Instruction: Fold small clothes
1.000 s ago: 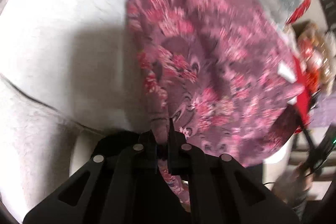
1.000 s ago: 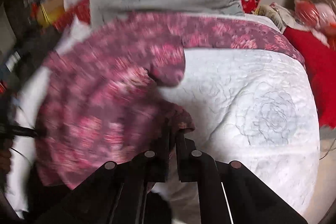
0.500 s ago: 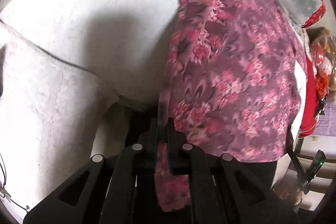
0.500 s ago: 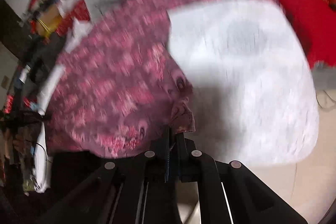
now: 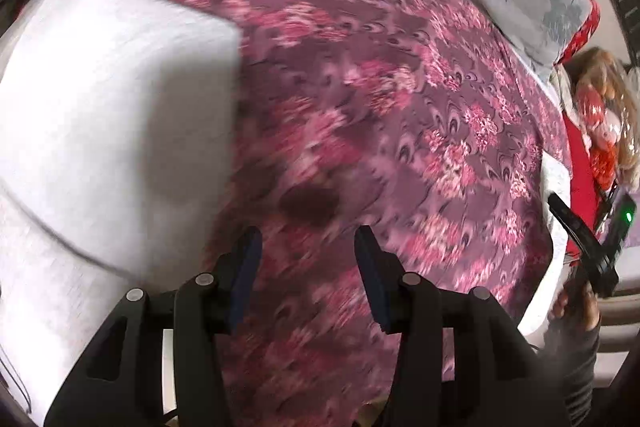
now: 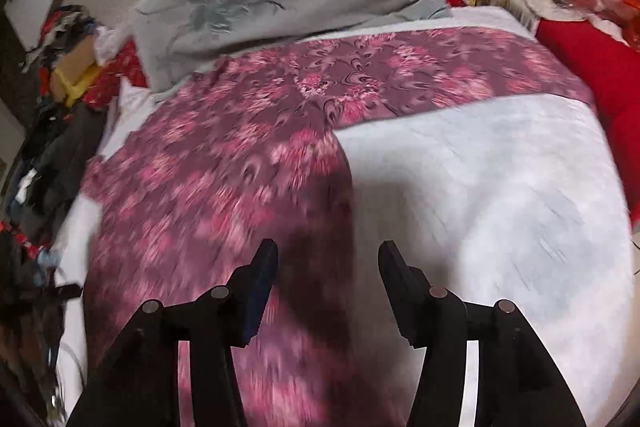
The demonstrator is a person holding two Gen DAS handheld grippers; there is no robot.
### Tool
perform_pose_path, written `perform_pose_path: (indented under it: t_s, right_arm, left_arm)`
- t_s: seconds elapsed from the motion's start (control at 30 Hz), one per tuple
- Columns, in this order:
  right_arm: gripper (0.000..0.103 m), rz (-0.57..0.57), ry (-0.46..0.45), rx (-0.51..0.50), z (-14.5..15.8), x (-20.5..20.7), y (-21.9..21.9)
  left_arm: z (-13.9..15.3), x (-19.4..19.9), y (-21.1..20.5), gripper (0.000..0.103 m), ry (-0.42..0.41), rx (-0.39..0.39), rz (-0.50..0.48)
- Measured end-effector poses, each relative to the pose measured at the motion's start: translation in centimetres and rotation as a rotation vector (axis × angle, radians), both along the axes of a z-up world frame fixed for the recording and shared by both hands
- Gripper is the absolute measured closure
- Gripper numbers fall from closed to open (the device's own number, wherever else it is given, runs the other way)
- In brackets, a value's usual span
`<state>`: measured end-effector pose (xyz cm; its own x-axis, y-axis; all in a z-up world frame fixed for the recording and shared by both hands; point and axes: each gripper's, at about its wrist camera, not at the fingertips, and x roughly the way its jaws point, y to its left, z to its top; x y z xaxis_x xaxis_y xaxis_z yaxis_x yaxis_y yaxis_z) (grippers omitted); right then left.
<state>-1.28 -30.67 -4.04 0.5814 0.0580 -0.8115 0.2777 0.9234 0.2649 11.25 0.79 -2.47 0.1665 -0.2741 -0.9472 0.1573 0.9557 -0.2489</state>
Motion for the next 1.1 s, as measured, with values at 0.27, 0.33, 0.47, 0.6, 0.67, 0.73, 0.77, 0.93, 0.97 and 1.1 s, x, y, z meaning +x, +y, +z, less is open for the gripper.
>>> perform_pose_path:
  t_s: [0.27,0.33,0.47,0.6,0.67,0.73,0.77,0.93,0.97,1.1]
  right_arm:
    - [0.099,0.047,-0.055,-0.127,-0.1,1.6,0.5]
    - [0.101,0.012,-0.022,-0.113,-1.1,1.4,-0.9]
    - [0.098,0.055,0.017,-0.094,-1.9,1.3,-1.6]
    - [0.077,-0.126,-0.11,-0.005,1.0,-1.2,-7.9]
    - [0.051,-0.335,-0.139,0.051,1.3,-3.0,-13.9]
    - [0.049,-0.539,-0.174,0.13,0.9,-5.3,-20.2]
    - [0.049,-0.604,-0.183,0.175,0.4,-6.1,-22.6]
    - [0.049,-0.807,-0.221,0.401,-3.0,-7.1,-30.9]
    - [0.045,-0.82,-0.238,0.431,-3.7,-6.6,-31.4]
    - [0.042,-0.85,-0.256,0.508,-6.2,-3.5,-33.4]
  left_arm:
    - [-0.5,2.8,-2.6,0.04,-0.112,0.067,-0.013]
    - [-2.5,3.6,-3.1,0.04,-0.084,0.124,-0.005]
    - [-2.3,3.0,-4.4,0.036,-0.135,0.169,-0.051]
    - [-2.1,2.4,-4.6,0.036,-0.125,0.146,-0.094]
    - [-2.4,2.3,-4.6,0.036,-0.12,0.149,-0.101]
    - [-2.4,2.0,-4.6,0.036,-0.13,0.153,-0.105]
    - [-2.4,1.9,-4.7,0.036,-0.134,0.156,-0.105]
    - [-2.0,2.2,-6.2,0.036,-0.12,0.127,-0.101]
    - [-1.8,2.5,-6.6,0.036,-0.118,0.11,-0.104]
    - [-0.4,3.9,-8.6,0.036,-0.144,0.093,-0.127]
